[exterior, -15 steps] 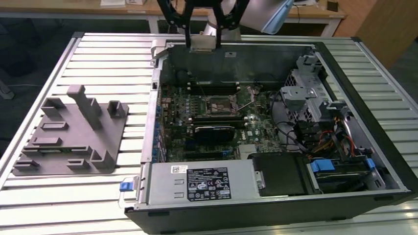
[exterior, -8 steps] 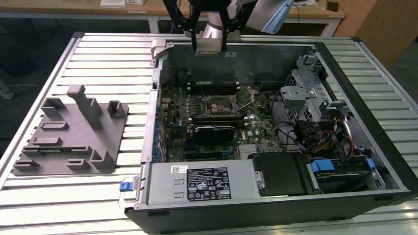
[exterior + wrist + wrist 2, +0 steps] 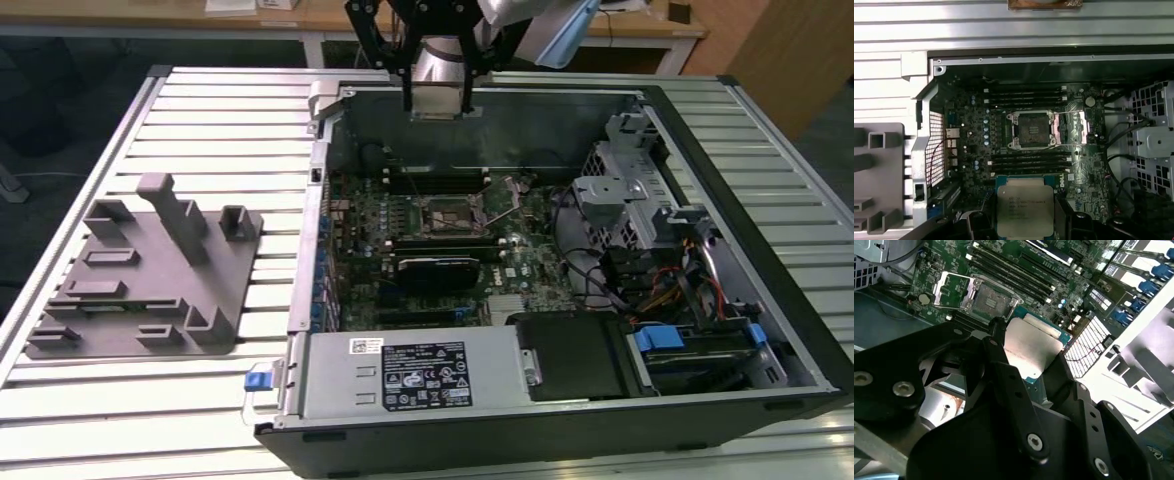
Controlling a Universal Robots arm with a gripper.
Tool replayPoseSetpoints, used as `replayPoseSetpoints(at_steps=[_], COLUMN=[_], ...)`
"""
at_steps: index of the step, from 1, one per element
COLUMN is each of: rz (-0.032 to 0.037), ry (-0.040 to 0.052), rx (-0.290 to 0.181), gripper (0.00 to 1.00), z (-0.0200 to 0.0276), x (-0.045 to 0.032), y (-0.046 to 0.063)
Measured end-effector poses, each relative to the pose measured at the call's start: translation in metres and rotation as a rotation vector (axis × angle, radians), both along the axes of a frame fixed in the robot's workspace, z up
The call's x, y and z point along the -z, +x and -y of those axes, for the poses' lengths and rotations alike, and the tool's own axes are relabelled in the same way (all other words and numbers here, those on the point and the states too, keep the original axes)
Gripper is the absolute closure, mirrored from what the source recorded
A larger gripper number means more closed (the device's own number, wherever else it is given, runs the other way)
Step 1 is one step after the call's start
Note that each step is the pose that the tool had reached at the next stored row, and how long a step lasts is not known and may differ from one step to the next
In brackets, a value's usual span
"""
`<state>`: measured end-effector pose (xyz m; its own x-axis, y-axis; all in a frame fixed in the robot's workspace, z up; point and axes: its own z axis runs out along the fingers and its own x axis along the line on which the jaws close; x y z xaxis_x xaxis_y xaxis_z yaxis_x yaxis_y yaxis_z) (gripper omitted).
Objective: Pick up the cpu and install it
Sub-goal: 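Pick up the cpu and move it towards the insertion slot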
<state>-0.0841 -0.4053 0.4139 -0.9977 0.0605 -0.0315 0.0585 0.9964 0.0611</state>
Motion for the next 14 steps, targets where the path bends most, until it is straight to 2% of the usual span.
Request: replayPoseSetpoints(at_steps=[14], rz=[-0.0007], ry=[0.0000], rx=[0.000], gripper=[0.45], z=[-0.0064], x=[0.0173], y=[0.017])
